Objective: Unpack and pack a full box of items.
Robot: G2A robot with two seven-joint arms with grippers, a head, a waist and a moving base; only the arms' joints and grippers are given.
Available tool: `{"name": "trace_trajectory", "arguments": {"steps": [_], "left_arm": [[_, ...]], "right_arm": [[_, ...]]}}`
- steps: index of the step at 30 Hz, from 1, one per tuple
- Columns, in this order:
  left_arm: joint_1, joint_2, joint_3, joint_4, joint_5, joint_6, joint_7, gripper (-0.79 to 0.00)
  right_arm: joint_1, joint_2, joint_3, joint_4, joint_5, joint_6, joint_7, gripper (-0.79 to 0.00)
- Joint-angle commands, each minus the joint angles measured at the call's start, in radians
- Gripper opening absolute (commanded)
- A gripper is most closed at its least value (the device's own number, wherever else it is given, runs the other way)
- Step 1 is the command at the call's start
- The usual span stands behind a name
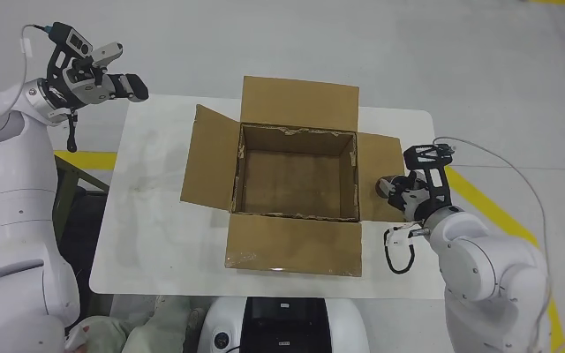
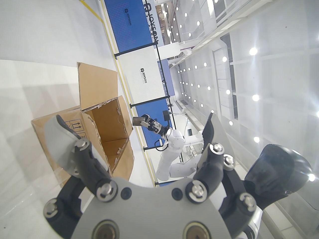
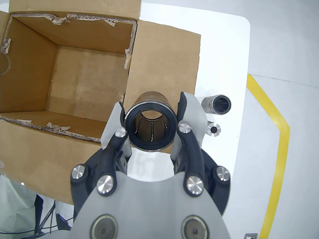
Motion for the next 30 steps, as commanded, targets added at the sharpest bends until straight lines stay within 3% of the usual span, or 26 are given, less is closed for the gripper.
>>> {"name": "trace_trajectory", "arguments": {"steps": [1,14,30], "left_arm": [[0.000,0.000,0.000,0.000,0.000,0.000,0.000,0.000],[0.000,0.000,0.000,0.000,0.000,0.000,0.000,0.000],[0.000,0.000,0.000,0.000,0.000,0.000,0.000,0.000]], "right_arm": [[0.000,0.000,0.000,0.000,0.000,0.000,0.000,-0.785],[-0.025,0.002,0.012,0.009,0.005,-0.008,-0.044,-0.785],[-0.168,0.023,0.238,0.000,0.123,-0.105,-0.120,-0.785]]}}
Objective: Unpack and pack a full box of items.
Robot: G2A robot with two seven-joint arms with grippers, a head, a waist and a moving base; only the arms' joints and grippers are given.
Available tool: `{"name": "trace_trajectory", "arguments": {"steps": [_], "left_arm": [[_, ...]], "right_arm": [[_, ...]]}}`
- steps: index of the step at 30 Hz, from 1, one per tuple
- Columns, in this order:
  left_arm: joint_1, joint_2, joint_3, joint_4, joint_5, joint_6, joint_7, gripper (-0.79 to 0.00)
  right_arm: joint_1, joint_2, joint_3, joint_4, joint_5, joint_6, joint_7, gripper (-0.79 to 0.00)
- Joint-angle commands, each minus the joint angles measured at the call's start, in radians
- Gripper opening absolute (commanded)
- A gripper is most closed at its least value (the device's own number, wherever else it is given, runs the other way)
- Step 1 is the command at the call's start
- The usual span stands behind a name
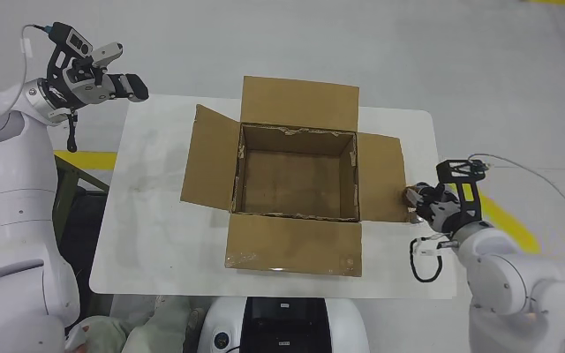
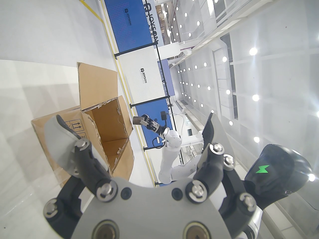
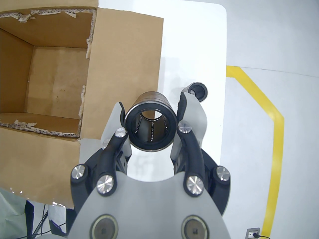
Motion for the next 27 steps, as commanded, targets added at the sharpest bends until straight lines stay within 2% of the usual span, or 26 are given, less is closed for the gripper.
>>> {"name": "trace_trajectory", "arguments": {"steps": [1,15,27], "left_arm": [[0.000,0.000,0.000,0.000,0.000,0.000,0.000,0.000],[0.000,0.000,0.000,0.000,0.000,0.000,0.000,0.000],[0.000,0.000,0.000,0.000,0.000,0.000,0.000,0.000]], "right_arm": [[-0.017,0.002,0.029,0.000,0.023,-0.013,-0.005,-0.785],[-0.170,0.015,0.164,0.000,0.092,-0.061,-0.020,-0.785],[-0.285,0.019,0.128,0.000,0.046,-0.050,-0.068,-0.785]]}}
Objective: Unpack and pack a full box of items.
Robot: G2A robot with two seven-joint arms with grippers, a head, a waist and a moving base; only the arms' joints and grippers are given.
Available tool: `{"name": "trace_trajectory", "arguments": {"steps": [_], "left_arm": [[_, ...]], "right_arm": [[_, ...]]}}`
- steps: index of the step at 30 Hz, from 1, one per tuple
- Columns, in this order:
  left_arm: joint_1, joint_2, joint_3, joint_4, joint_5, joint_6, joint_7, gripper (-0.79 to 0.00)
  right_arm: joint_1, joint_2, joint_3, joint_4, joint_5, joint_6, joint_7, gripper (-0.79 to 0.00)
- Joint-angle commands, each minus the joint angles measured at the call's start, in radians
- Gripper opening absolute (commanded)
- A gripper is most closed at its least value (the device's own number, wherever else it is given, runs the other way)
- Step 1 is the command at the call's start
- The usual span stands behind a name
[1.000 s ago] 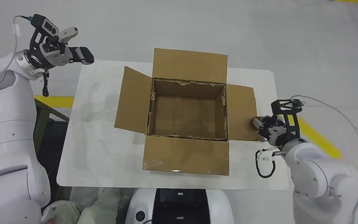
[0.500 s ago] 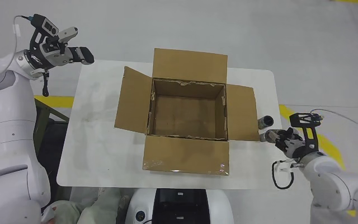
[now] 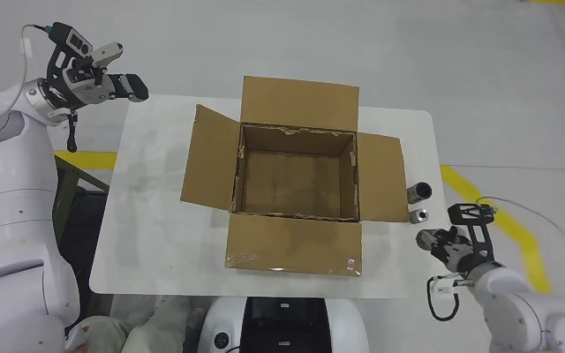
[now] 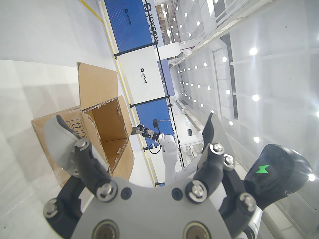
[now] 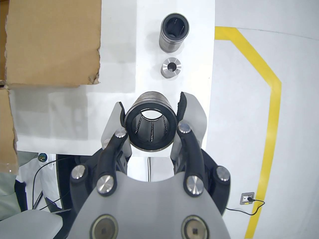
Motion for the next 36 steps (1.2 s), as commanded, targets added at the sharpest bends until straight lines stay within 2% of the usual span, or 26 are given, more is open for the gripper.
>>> {"name": "trace_trajectory", "arguments": {"steps": [1,9,18,36], "left_arm": [[0.000,0.000,0.000,0.000,0.000,0.000,0.000,0.000],[0.000,0.000,0.000,0.000,0.000,0.000,0.000,0.000],[0.000,0.000,0.000,0.000,0.000,0.000,0.000,0.000],[0.000,0.000,0.000,0.000,0.000,0.000,0.000,0.000]], "right_arm": [[-0.013,0.000,-0.011,0.000,-0.009,0.011,-0.005,-0.785],[-0.014,0.002,-0.059,0.048,-0.046,0.038,-0.029,-0.785],[0.053,0.006,-0.115,0.161,-0.074,0.056,-0.059,-0.785],[0.181,0.011,-0.151,0.336,-0.076,0.129,-0.086,-0.785]]}}
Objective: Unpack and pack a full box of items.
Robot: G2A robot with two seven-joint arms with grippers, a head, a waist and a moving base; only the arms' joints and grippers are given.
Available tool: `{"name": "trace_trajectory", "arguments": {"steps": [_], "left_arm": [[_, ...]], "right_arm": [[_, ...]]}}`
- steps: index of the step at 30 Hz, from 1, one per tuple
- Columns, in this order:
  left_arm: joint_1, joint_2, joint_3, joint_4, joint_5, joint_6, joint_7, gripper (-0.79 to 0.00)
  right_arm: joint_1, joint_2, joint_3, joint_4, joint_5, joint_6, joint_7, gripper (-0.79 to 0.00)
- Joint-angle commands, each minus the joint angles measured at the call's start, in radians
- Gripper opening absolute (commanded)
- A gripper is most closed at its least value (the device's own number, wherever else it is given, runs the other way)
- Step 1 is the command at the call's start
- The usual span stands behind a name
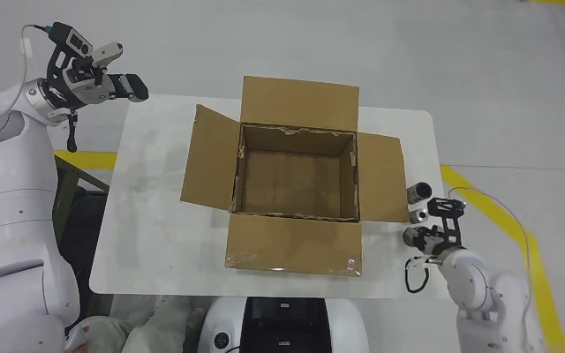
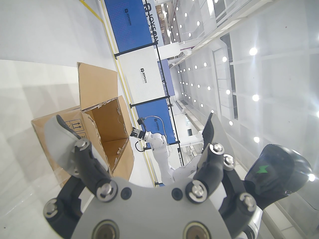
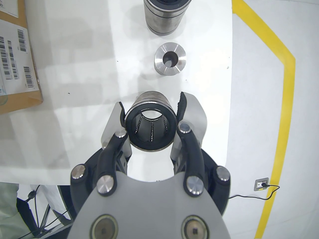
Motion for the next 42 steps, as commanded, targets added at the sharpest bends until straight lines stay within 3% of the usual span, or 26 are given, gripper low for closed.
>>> {"name": "trace_trajectory", "arguments": {"steps": [1,10,16,19,28,29,31,33,42], "left_arm": [[0.000,0.000,0.000,0.000,0.000,0.000,0.000,0.000],[0.000,0.000,0.000,0.000,0.000,0.000,0.000,0.000],[0.000,0.000,0.000,0.000,0.000,0.000,0.000,0.000],[0.000,0.000,0.000,0.000,0.000,0.000,0.000,0.000],[0.000,0.000,0.000,0.000,0.000,0.000,0.000,0.000],[0.000,0.000,0.000,0.000,0.000,0.000,0.000,0.000],[0.000,0.000,0.000,0.000,0.000,0.000,0.000,0.000],[0.000,0.000,0.000,0.000,0.000,0.000,0.000,0.000],[0.000,0.000,0.000,0.000,0.000,0.000,0.000,0.000]], "right_arm": [[0.010,0.000,-0.005,0.016,-0.002,0.007,-0.001,-0.785],[0.036,0.002,-0.021,0.062,-0.012,0.044,-0.021,-0.785],[0.046,0.002,-0.026,0.080,-0.009,0.064,-0.033,-0.643],[0.048,0.003,-0.030,0.086,-0.010,0.069,-0.034,-0.468],[0.055,0.005,-0.035,0.099,-0.002,0.077,-0.035,-0.428],[0.055,0.005,-0.034,0.096,0.001,0.078,-0.036,-0.382],[0.052,0.006,-0.029,0.090,0.003,0.079,-0.035,-0.148],[0.046,0.007,-0.021,0.078,0.008,0.079,-0.033,-0.040],[-0.049,0.014,0.068,-0.071,0.041,0.065,-0.018,-0.012]]}}
